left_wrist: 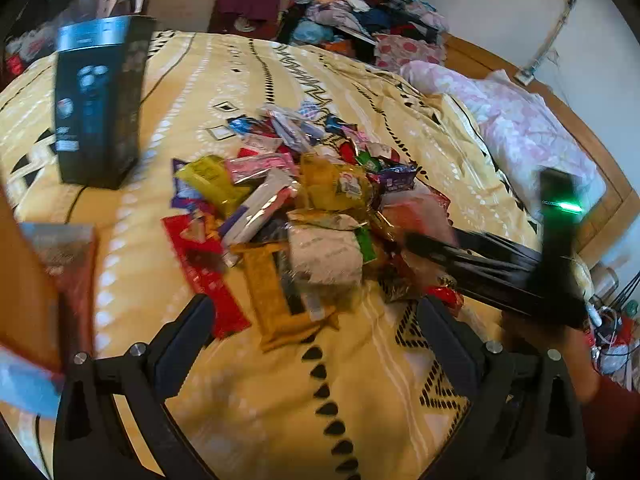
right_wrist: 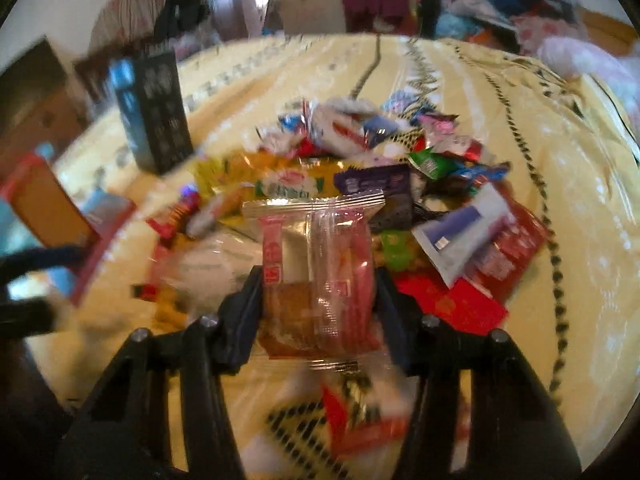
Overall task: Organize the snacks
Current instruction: 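Grasp the red-wrapped biscuit pack with the right tool while the left tool grasps the green-speckled bag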
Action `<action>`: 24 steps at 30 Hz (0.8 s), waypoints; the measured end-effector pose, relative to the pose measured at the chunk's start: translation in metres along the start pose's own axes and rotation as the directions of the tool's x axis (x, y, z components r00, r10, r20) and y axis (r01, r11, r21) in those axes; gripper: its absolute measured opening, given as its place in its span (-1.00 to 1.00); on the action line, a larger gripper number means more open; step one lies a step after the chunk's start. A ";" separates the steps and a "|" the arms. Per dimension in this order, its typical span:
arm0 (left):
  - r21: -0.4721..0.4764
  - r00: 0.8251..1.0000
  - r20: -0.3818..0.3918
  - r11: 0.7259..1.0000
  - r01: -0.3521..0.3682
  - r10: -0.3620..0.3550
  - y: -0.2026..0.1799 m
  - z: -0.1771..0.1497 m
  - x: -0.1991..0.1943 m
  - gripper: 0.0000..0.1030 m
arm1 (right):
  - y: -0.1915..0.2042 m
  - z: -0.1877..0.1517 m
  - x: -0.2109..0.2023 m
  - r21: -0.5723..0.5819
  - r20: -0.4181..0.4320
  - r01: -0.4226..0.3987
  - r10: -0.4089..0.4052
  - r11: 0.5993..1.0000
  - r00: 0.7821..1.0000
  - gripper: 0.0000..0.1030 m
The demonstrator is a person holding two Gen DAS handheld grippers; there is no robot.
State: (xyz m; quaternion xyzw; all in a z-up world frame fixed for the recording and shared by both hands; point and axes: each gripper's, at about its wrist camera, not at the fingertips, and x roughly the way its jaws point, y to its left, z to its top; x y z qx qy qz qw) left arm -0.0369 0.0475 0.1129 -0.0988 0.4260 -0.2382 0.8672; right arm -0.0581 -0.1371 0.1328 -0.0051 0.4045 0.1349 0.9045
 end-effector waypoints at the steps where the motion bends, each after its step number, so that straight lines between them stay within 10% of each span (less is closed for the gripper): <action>1: 0.013 1.000 -0.002 1.000 0.001 -0.001 -0.003 0.002 0.007 0.96 | -0.001 -0.006 -0.013 0.028 0.020 -0.015 0.014 1.000 1.000 0.06; 9: 0.043 0.999 -0.026 0.999 -0.026 0.027 -0.026 0.024 0.071 0.92 | -0.008 -0.055 -0.050 0.144 0.000 -0.067 0.067 0.987 0.998 0.06; 13: 0.058 0.988 -0.109 0.993 -0.102 0.108 -0.025 0.025 0.106 0.27 | -0.013 -0.056 -0.051 0.150 0.000 -0.072 0.072 0.986 0.997 0.06; 24: 0.147 0.994 -0.041 0.985 -0.092 0.099 -0.033 0.000 0.059 -0.15 | -0.013 -0.055 -0.052 0.154 0.043 -0.107 0.102 0.982 0.994 0.06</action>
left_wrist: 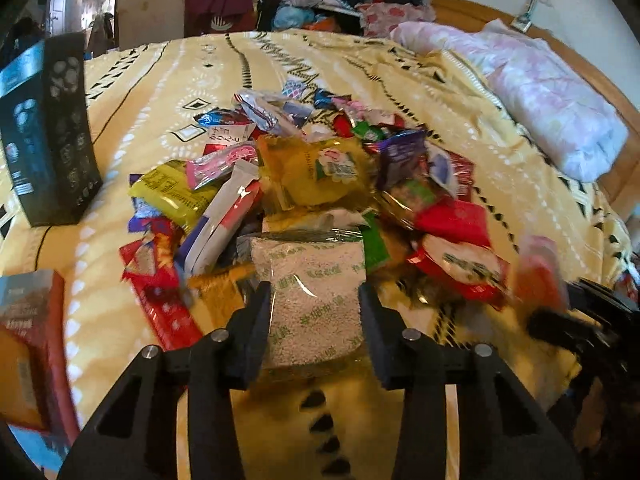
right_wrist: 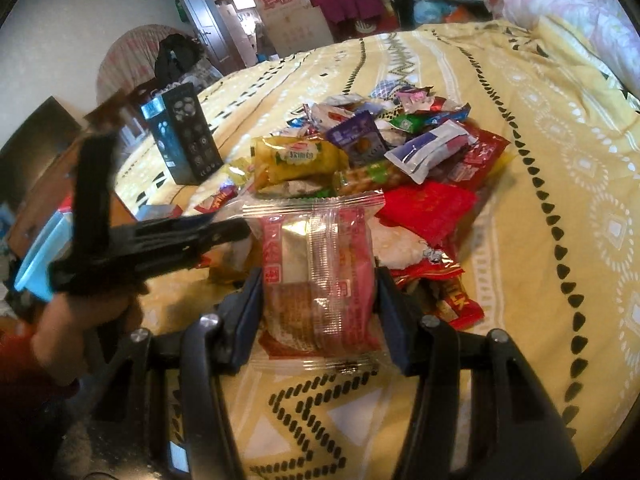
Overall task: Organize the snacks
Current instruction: 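Grasp the red-wrapped biscuit pack with the right tool while the left tool grasps the green-speckled bag, then carry both packs over the glass bowl and open both tools to drop them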
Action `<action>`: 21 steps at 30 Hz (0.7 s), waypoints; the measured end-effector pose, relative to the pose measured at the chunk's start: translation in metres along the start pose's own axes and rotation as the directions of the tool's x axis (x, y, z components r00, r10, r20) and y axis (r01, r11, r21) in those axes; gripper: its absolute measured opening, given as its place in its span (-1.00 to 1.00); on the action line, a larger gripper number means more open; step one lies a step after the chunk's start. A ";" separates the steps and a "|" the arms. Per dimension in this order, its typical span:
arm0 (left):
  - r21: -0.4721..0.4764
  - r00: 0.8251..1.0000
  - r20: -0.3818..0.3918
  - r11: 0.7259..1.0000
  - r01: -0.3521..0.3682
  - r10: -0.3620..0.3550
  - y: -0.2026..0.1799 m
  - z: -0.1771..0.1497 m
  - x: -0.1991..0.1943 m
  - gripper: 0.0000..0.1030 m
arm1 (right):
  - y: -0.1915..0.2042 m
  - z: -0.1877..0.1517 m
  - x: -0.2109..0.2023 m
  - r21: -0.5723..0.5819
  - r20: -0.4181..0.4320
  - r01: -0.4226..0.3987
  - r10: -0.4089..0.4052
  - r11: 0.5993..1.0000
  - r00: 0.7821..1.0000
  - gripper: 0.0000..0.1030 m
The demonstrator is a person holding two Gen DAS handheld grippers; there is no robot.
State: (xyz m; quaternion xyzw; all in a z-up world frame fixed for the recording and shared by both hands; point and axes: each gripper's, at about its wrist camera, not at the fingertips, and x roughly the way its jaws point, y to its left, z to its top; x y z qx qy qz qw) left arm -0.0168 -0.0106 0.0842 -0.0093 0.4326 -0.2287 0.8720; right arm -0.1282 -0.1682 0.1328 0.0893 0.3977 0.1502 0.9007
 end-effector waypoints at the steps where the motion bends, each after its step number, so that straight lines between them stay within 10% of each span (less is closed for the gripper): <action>1: 0.003 1.000 0.003 1.000 0.000 0.000 0.000 -0.005 -0.007 -0.15 | 0.001 -0.001 0.001 0.000 -0.004 -0.004 0.004 1.000 1.000 0.06; 9: 0.009 0.996 -0.073 0.999 -0.042 0.043 0.013 -0.068 -0.015 -0.09 | 0.012 -0.017 0.010 -0.027 -0.064 -0.019 0.017 0.999 0.998 0.06; 16: 0.010 0.994 -0.049 0.995 -0.094 0.095 0.009 -0.079 -0.008 0.34 | 0.017 -0.037 0.031 -0.043 -0.148 0.001 -0.007 0.999 0.989 0.07; 21: -0.006 0.994 -0.049 0.995 -0.098 0.097 0.015 -0.081 -0.004 0.11 | 0.017 -0.046 0.042 -0.054 -0.195 0.039 -0.049 0.998 0.980 0.10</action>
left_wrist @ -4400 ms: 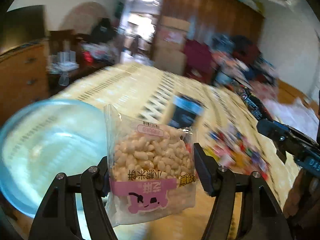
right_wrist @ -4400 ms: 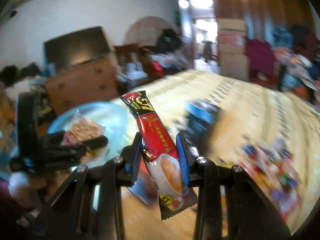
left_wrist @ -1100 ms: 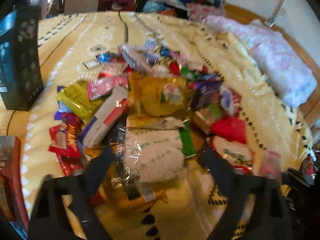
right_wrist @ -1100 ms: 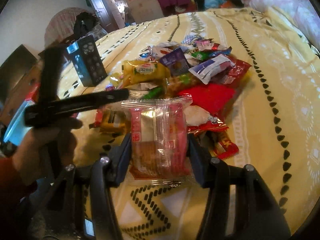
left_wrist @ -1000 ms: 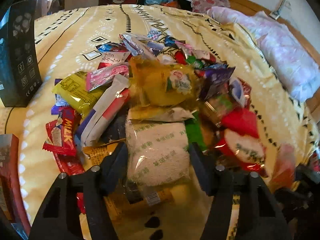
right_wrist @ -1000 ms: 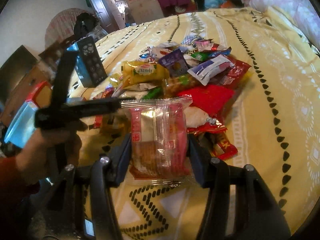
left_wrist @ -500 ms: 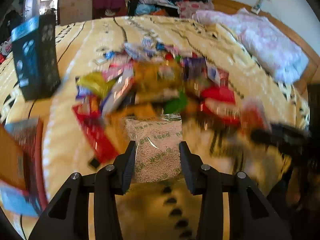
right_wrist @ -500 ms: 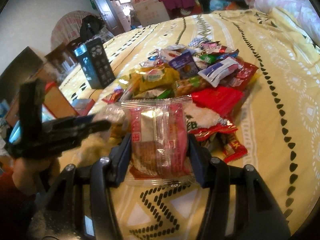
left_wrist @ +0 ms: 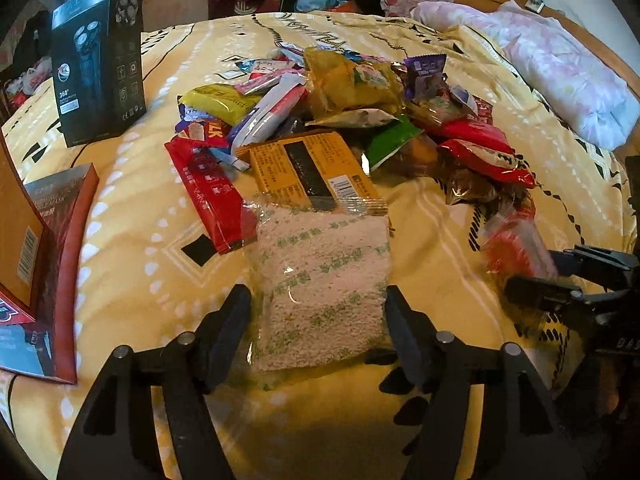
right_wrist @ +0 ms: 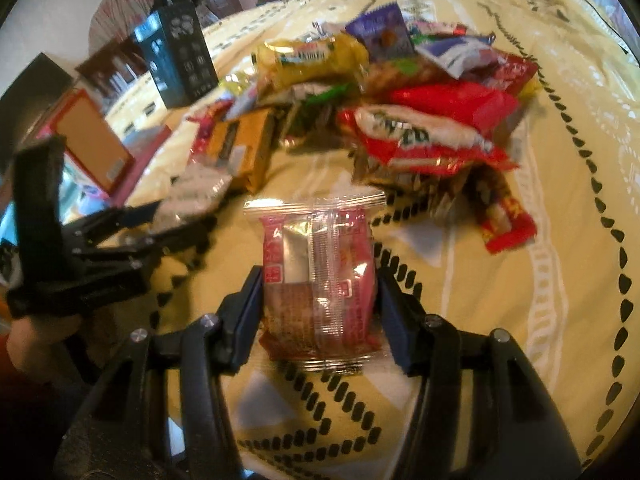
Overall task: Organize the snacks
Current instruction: 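Carry both packs over the glass bowl and open both tools to drop them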
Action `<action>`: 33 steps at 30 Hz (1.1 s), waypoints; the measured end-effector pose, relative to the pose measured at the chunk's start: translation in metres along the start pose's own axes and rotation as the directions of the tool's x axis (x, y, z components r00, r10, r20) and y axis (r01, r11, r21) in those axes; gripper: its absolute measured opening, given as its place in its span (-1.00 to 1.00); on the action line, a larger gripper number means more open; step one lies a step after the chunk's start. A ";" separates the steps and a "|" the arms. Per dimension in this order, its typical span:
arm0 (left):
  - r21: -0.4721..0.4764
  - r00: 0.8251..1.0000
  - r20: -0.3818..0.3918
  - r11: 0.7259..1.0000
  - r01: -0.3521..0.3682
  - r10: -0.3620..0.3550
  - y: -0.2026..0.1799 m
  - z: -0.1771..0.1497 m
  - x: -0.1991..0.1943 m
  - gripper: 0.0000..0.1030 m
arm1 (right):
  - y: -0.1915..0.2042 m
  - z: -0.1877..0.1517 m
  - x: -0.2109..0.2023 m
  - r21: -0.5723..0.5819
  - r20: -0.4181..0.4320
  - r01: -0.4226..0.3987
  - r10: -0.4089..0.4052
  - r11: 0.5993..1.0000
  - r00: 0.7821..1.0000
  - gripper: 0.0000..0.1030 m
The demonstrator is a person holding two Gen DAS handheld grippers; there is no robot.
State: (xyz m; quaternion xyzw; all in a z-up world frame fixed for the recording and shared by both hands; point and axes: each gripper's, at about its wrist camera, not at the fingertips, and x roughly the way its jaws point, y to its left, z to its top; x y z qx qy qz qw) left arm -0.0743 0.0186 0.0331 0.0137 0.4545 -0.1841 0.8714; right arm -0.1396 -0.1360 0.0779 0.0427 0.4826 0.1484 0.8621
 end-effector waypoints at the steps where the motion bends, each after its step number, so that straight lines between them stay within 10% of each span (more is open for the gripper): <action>1: 0.009 1.000 -0.004 1.000 0.000 0.000 -0.001 0.000 -0.001 0.04 | 0.002 -0.001 0.001 -0.013 -0.003 0.011 -0.012 1.000 1.000 0.10; 12: 0.034 0.988 0.154 0.999 -0.019 0.014 -0.004 0.023 -0.084 -0.08 | 0.019 0.024 -0.055 -0.038 0.143 -0.001 0.006 0.999 0.990 0.05; 20: -0.109 0.936 0.310 0.984 -0.139 0.167 0.071 0.065 -0.194 -0.08 | 0.090 0.110 -0.112 -0.187 0.308 -0.039 0.097 0.982 0.946 0.05; 33: -0.463 0.819 0.235 0.801 -0.380 0.524 0.263 0.024 -0.306 -0.08 | 0.309 0.194 -0.072 -0.461 0.186 -0.273 0.393 0.845 0.901 0.05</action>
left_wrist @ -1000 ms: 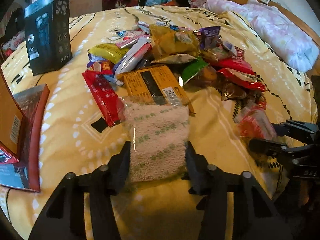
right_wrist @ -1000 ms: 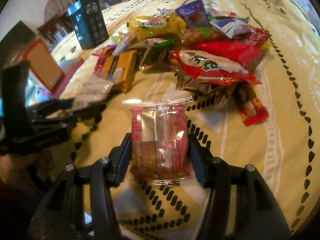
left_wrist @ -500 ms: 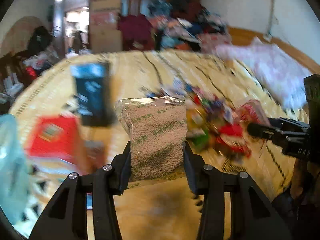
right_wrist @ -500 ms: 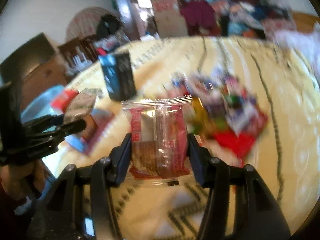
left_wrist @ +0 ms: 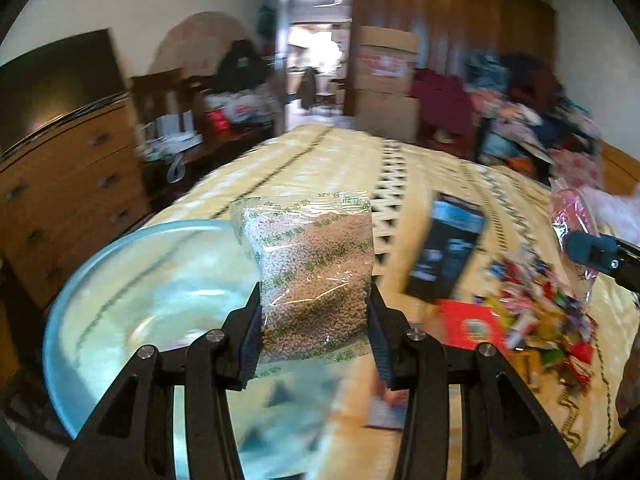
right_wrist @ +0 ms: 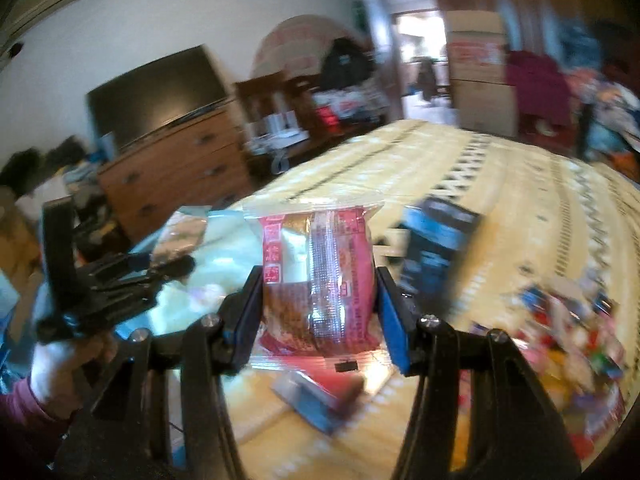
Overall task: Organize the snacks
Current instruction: 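Carry both packs over the glass bowl and open both tools to drop them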
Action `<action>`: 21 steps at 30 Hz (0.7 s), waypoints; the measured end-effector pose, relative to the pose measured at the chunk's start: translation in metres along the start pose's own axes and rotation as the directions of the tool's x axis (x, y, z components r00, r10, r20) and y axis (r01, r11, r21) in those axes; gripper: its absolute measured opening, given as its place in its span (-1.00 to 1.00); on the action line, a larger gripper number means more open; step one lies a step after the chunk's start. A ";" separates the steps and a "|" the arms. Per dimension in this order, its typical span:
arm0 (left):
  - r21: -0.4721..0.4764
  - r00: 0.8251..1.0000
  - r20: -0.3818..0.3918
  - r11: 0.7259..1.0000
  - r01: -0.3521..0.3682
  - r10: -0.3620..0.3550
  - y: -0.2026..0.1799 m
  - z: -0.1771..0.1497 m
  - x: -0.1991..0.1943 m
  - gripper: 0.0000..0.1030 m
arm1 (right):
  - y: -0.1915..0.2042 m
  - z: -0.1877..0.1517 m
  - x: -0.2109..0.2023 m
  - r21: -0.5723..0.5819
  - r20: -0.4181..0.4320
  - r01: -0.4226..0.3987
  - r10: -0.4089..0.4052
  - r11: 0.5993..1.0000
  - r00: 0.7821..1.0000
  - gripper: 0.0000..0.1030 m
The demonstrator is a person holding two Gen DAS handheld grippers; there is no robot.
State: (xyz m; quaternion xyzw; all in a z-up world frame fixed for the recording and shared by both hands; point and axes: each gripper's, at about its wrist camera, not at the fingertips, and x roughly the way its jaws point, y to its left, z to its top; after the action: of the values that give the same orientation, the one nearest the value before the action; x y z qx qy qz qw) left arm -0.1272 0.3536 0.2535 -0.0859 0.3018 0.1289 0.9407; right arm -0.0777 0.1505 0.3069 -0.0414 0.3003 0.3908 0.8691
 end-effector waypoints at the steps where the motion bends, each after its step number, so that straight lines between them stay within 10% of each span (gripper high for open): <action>1: -0.022 1.000 -0.008 0.999 -0.023 0.023 0.017 0.000 0.003 -0.08 | 0.013 0.006 0.014 -0.011 -0.013 -0.029 0.028 1.000 1.000 0.05; 21: -0.184 0.990 -0.125 0.979 -0.087 0.064 0.107 -0.030 0.044 -0.08 | 0.109 0.008 0.134 -0.125 -0.252 -0.130 0.095 0.984 0.963 0.05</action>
State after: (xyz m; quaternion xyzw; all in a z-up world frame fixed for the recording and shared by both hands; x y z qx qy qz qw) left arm -0.1405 0.4569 0.1950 -0.1707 0.3465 0.1872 0.9032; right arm -0.0818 0.3158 0.2567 -0.1331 0.3790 0.4518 0.7966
